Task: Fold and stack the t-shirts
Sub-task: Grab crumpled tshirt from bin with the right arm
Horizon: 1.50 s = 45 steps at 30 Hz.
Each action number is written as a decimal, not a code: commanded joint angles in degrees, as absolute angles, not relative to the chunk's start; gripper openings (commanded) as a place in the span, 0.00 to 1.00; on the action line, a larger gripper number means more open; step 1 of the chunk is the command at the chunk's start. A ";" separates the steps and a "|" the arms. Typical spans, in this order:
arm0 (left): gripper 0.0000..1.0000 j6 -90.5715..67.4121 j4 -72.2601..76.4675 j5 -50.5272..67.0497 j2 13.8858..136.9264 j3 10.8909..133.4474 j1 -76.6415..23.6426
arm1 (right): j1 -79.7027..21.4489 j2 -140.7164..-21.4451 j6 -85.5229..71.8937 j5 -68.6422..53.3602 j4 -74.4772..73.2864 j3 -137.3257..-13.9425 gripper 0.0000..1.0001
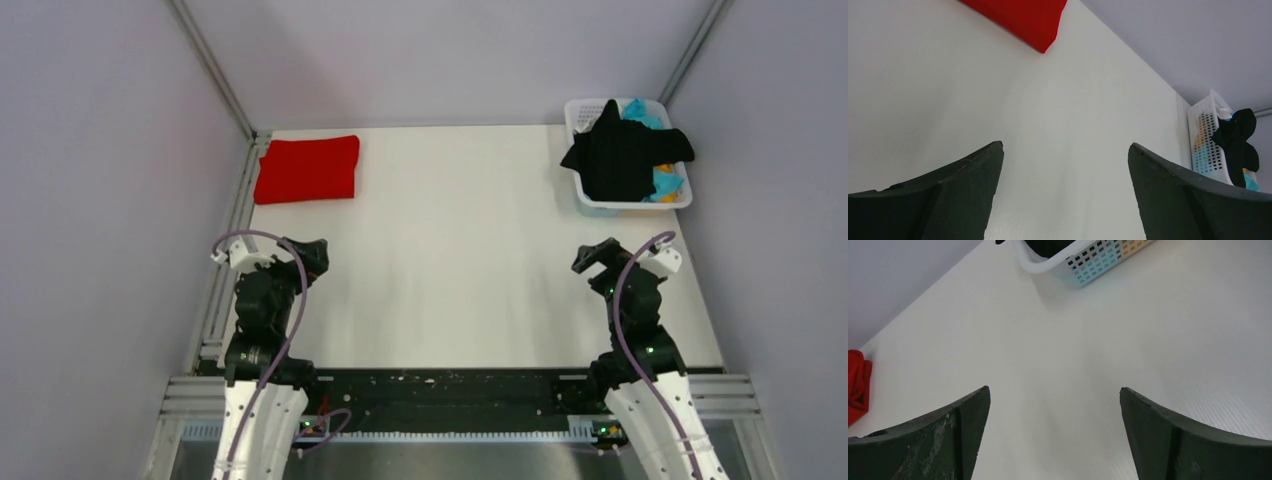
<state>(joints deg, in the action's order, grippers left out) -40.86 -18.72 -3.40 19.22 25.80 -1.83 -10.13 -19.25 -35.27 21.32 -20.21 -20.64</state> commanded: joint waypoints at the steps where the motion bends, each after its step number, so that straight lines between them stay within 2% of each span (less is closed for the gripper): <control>1: 0.99 -41.75 -16.22 -4.68 18.68 25.24 -1.67 | -10.64 -20.00 -34.56 19.33 -16.22 -26.48 0.99; 5: 0.99 -41.78 -13.10 -5.35 19.60 24.38 -1.72 | -10.69 -28.36 -28.28 17.21 -7.89 -33.74 0.99; 12: 0.98 -41.98 -6.38 -10.09 23.11 22.22 -1.75 | -8.00 -59.14 -19.16 28.59 -15.79 -62.75 0.99; 16: 0.99 -41.61 -5.96 -10.67 25.15 21.89 -1.72 | -2.92 -75.36 -17.23 26.84 -22.69 -79.07 0.99; 23: 0.99 -41.84 -4.81 -11.20 26.87 20.85 -1.72 | 4.95 -99.76 -11.91 14.43 -23.47 -96.62 0.97; 30: 0.99 -42.31 -6.21 -13.34 28.00 21.26 -1.68 | 6.71 -117.40 -7.85 11.06 -26.52 -109.90 0.91; 33: 0.99 -42.58 -6.95 -14.07 28.55 21.60 -1.73 | 7.56 -123.29 -8.39 8.28 -26.63 -114.04 0.83; 36: 0.99 -42.64 -6.95 -14.13 28.70 21.64 -1.69 | 7.98 -126.77 -8.32 6.11 -26.50 -116.91 0.64; 38: 0.99 -42.69 -7.27 -14.69 28.70 21.67 -1.71 | 8.00 -127.42 -7.78 6.06 -26.42 -118.20 0.41; 40: 0.99 -42.74 -7.85 -14.79 28.69 21.90 -1.71 | 8.00 -126.63 -7.39 7.01 -27.93 -119.72 0.10; 41: 0.99 -42.76 -8.23 -14.86 28.59 22.07 -1.73 | 8.00 -125.84 -7.26 7.67 -29.40 -120.65 0.00; 45: 0.98 -42.76 -9.06 -14.04 27.62 22.42 -1.69 | 8.00 -118.29 -6.76 10.79 -33.21 -121.23 0.00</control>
